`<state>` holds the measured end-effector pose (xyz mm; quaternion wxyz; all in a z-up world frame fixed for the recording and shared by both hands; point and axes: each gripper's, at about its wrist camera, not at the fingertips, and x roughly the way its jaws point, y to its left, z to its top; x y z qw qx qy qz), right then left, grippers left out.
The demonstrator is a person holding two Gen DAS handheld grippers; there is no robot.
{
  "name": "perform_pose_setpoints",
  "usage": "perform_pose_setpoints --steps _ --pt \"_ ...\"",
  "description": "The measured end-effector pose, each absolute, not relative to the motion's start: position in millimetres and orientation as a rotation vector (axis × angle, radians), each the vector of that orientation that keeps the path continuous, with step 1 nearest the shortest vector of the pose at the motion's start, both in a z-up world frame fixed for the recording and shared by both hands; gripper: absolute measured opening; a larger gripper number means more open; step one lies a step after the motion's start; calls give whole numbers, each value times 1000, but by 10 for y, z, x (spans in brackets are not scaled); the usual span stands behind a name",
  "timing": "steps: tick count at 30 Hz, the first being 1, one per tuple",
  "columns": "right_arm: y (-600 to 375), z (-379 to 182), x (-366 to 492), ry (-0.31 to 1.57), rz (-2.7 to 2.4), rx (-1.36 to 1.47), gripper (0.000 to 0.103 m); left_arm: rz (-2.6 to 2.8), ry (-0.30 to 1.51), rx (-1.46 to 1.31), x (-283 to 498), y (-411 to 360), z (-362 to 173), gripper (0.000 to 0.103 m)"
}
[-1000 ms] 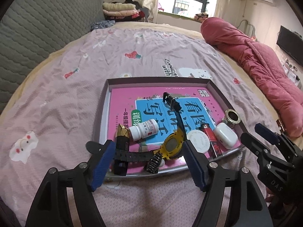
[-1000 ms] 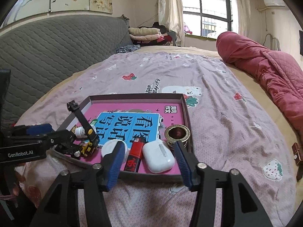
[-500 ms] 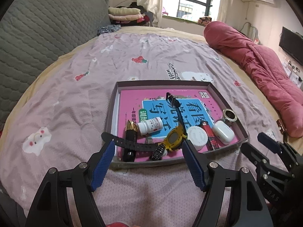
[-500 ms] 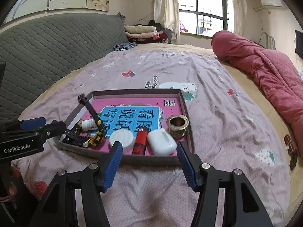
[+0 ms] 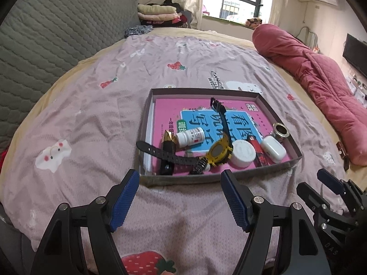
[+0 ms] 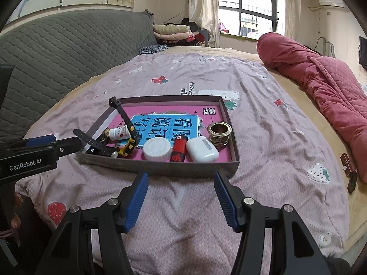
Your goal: Organize rigid objects
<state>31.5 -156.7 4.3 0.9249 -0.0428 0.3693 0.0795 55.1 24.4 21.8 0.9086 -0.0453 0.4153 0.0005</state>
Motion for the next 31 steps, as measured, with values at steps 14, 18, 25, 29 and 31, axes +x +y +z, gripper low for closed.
perform_pose_setpoints --steps 14,18,25,29,31 --pt "-1506 -7 263 784 161 -88 59 -66 927 -80 274 1 -19 75" --pt "-1539 -64 292 803 152 -79 59 -67 944 -84 259 -17 -85 75" --pt "-1569 -147 331 826 153 -69 59 -60 946 -77 283 -24 -117 75" --pt "-1565 -193 343 833 160 -69 59 -68 940 -72 283 -40 -136 75" --pt "-1560 -217 349 838 163 -69 59 -71 932 -69 281 -45 -144 75"
